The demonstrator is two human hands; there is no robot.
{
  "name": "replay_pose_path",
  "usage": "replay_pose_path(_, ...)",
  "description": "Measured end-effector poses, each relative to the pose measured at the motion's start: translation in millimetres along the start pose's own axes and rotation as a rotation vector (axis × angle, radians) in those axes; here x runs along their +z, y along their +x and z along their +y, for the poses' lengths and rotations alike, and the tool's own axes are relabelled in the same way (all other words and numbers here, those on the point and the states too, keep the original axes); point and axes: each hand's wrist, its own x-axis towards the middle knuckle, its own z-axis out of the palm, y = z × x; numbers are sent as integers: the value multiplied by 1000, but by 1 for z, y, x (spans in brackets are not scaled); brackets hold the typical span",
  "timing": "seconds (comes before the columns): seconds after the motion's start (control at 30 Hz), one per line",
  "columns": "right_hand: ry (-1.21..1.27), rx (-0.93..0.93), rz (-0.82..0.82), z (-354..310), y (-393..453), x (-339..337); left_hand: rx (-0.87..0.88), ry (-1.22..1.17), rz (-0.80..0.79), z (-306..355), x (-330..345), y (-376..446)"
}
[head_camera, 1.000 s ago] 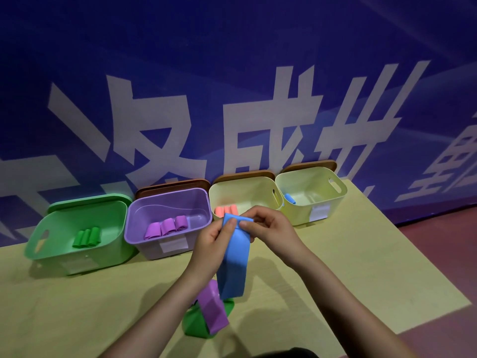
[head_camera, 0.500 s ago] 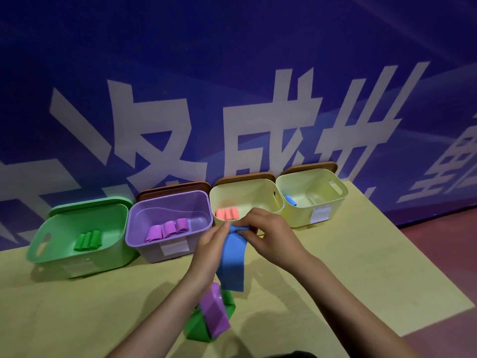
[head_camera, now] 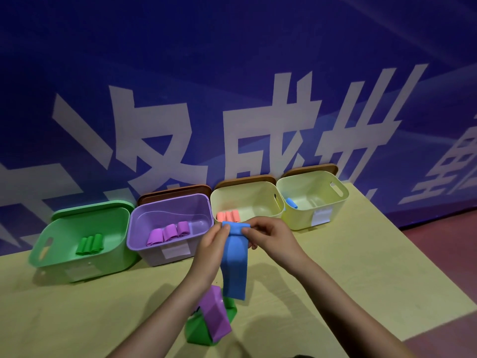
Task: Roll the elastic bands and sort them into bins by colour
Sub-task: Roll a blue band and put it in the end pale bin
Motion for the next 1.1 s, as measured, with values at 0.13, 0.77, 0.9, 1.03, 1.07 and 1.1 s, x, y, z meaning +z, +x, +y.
replay_pose_path(0.13, 66, 14, 32, -1, -1, 2, -69, -36, -42, 3, 1, 1)
replay_pose_path(0.77, 51, -109, 176, 6, 0, 15, -67, -133, 25, 6, 5, 5)
replay_pose_path(0.9, -152, -224, 198, 12, 1, 11, -137, -150, 45, 0, 3, 6)
replay_pose_path(1.03, -512, -500, 180, 15, 2, 4, -137, -163, 87, -5, 4, 6)
replay_pose_path(1.07, -573, -544, 189, 16, 3, 2, -157, -192, 95, -6, 5, 7)
replay_pose_path(1.1, -632, -584, 199, 16, 5, -1, -182, -234, 96, -7, 4, 8)
